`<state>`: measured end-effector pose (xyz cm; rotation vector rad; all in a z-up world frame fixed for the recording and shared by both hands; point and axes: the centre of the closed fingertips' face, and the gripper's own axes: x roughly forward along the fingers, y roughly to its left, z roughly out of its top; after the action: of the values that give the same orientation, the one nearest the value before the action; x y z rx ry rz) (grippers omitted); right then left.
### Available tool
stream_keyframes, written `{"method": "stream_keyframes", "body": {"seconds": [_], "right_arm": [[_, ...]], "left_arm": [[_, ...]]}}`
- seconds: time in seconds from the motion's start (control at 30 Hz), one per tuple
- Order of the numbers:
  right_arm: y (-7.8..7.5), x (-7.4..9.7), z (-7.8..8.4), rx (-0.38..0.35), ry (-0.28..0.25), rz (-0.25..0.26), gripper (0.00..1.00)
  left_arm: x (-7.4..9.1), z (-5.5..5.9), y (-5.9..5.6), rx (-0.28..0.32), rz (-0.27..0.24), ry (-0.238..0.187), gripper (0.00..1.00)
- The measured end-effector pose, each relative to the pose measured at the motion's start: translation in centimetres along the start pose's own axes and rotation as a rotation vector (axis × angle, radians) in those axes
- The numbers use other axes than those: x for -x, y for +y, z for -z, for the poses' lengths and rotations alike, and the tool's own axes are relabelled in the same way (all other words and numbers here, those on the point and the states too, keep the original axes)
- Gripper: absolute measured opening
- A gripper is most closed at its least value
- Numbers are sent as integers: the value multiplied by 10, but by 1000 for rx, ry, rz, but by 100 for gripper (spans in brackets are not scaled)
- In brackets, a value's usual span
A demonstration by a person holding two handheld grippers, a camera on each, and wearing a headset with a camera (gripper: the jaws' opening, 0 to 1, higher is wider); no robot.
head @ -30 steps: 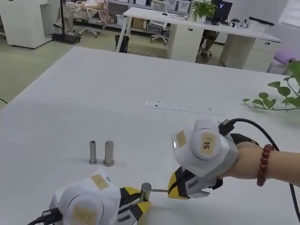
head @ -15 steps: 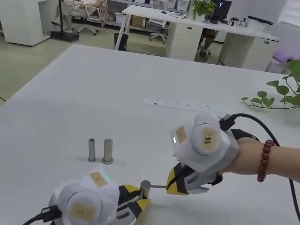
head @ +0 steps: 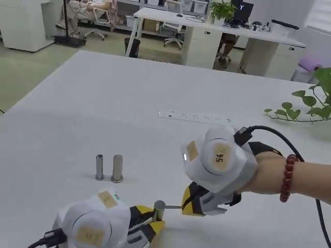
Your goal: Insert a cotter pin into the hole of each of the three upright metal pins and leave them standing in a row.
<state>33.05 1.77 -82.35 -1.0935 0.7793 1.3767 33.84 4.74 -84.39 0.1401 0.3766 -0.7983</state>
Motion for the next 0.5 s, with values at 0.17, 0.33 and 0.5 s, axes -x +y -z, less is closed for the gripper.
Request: {"method": "stream_keyframes", "body": {"seconds": [0.17,0.33,0.5], "right_arm": [[0,-3,-2,-14,-9,-4,3],[0,-5,-5,-23,-12,-4,3],[-2,-8,-11,-41,-29,-1,3]], "left_arm": [[-1,0,0,-2,2,0,11],[-1,0,0,-6,4,0,11],[-1,0,0,-7,2,0,11]]}}
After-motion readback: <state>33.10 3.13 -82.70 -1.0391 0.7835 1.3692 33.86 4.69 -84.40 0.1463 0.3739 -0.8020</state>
